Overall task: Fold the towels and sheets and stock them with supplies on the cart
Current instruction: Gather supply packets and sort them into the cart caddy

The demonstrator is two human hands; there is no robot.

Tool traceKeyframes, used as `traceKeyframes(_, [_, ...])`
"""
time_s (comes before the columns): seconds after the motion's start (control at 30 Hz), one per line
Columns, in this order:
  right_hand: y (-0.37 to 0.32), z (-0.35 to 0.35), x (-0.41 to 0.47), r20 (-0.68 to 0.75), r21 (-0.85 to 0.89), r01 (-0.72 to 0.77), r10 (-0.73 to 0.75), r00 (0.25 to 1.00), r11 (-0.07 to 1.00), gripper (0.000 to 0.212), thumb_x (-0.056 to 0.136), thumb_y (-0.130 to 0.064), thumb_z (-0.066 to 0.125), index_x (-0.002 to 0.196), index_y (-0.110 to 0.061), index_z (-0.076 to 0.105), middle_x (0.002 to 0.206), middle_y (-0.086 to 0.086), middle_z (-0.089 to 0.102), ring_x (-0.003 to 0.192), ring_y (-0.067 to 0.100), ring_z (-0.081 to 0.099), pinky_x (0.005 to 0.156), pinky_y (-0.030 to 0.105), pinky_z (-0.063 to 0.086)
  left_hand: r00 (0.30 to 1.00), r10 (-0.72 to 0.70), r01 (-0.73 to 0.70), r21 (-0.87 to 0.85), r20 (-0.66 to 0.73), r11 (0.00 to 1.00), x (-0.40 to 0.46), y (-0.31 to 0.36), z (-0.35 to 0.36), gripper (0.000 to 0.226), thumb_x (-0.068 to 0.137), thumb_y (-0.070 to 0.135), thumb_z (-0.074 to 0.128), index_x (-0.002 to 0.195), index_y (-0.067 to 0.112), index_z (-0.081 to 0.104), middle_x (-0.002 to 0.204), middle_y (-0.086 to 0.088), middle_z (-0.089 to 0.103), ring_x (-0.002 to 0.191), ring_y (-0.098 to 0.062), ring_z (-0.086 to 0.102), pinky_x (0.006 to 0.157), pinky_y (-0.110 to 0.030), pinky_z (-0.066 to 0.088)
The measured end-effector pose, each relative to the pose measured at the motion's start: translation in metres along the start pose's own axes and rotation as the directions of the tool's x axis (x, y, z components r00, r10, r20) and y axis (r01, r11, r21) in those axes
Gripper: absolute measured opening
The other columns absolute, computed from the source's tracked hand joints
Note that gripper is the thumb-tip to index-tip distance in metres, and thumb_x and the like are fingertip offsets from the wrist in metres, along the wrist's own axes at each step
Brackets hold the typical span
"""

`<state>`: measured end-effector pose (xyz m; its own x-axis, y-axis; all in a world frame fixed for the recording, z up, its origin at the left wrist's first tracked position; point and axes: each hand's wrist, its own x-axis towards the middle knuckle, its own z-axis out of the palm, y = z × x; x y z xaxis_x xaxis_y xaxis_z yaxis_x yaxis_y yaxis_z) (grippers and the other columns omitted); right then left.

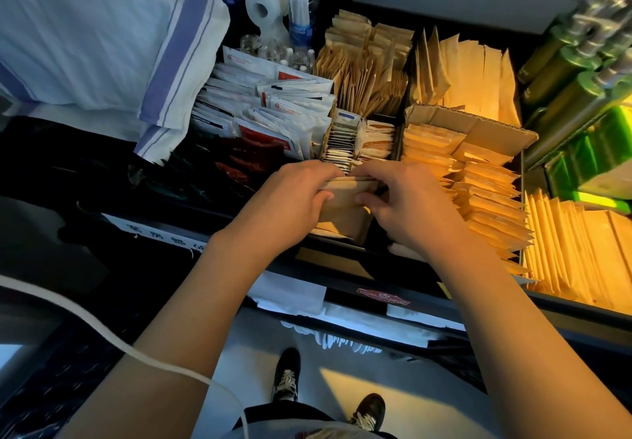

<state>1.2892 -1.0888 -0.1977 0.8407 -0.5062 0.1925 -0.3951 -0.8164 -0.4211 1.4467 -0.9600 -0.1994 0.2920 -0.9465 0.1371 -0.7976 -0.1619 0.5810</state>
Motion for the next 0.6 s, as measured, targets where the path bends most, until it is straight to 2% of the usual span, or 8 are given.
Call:
traceKeyframes(0.1, [0.007, -0.016, -0.005, -0.06, 0.002, -0.024, 0.024, 0.998, 1.0, 0.034, 0.087, -0.013, 0.078, 0.118, -0.024, 0.072, 0.108, -0.003, 0.075, 0.096, 0.017, 0.065, 0.076, 0.028, 0.045, 0.995, 0.046, -0.048, -0.023, -0.088, 0.999, 0.007, 0.011, -0.003, 0.037, 0.092, 0.016, 0.073, 0.128, 0.025, 0.068, 0.121, 0.006, 0.069, 0.11, -0.009, 0.059, 0.096, -0.025, 0.045])
traceKeyframes(0.2, [0.015, -0.033, -0.015, -0.102, 0.025, -0.074, 0.077, 0.992, 0.997, 0.035, 0.089, -0.015, 0.077, 0.122, -0.025, 0.072, 0.112, -0.002, 0.074, 0.093, 0.014, 0.064, 0.08, 0.031, 0.05, 0.991, 0.087, -0.088, -0.014, -0.101, 0.996, 0.016, 0.023, -0.003, 0.04, 0.092, 0.018, 0.074, 0.13, 0.026, 0.067, 0.125, 0.006, 0.067, 0.115, -0.009, 0.057, 0.098, -0.025, 0.043])
traceKeyframes(0.3, [0.022, -0.048, -0.027, -0.152, 0.055, -0.117, 0.124, 0.981, 0.992, 0.037, 0.092, -0.016, 0.074, 0.126, -0.029, 0.07, 0.116, -0.006, 0.072, 0.095, 0.008, 0.059, 0.085, 0.034, 0.053, 0.981, 0.163, -0.164, 0.0, -0.1, 0.986, 0.026, 0.039, 0.0, 0.037, 0.092, 0.018, 0.073, 0.128, 0.027, 0.066, 0.122, 0.009, 0.067, 0.112, -0.005, 0.055, 0.094, -0.022, 0.04])
traceKeyframes(0.47, [0.039, -0.072, -0.049, -0.238, 0.063, -0.16, 0.171, 0.956, 0.985, 0.036, 0.092, -0.014, 0.073, 0.125, -0.028, 0.071, 0.117, -0.007, 0.073, 0.104, 0.013, 0.063, 0.09, 0.041, 0.058, 0.967, 0.243, -0.246, -0.027, -0.082, 0.969, 0.045, 0.067, 0.011, 0.037, 0.092, 0.017, 0.074, 0.127, 0.026, 0.067, 0.121, 0.009, 0.067, 0.111, -0.009, 0.059, 0.096, -0.035, 0.051])
traceKeyframes(0.53, [0.048, -0.079, -0.059, -0.264, 0.064, -0.195, 0.205, 0.943, 0.979, 0.037, 0.093, -0.014, 0.073, 0.127, -0.026, 0.071, 0.119, -0.007, 0.073, 0.102, 0.013, 0.064, 0.088, 0.04, 0.06, 0.963, 0.259, -0.262, -0.039, -0.071, 0.964, 0.05, 0.078, 0.019, 0.039, 0.093, 0.019, 0.073, 0.131, 0.026, 0.065, 0.124, 0.007, 0.067, 0.113, -0.01, 0.059, 0.099, -0.038, 0.052])
traceKeyframes(0.6, [0.057, -0.083, -0.07, -0.296, 0.096, -0.23, 0.249, 0.922, 0.968, 0.038, 0.093, -0.016, 0.074, 0.129, -0.029, 0.069, 0.118, -0.009, 0.072, 0.096, 0.009, 0.064, 0.084, 0.032, 0.06, 0.957, 0.281, -0.285, -0.042, -0.074, 0.958, 0.054, 0.088, 0.028, 0.041, 0.094, 0.021, 0.072, 0.134, 0.027, 0.063, 0.125, 0.008, 0.067, 0.114, -0.007, 0.058, 0.101, -0.036, 0.051])
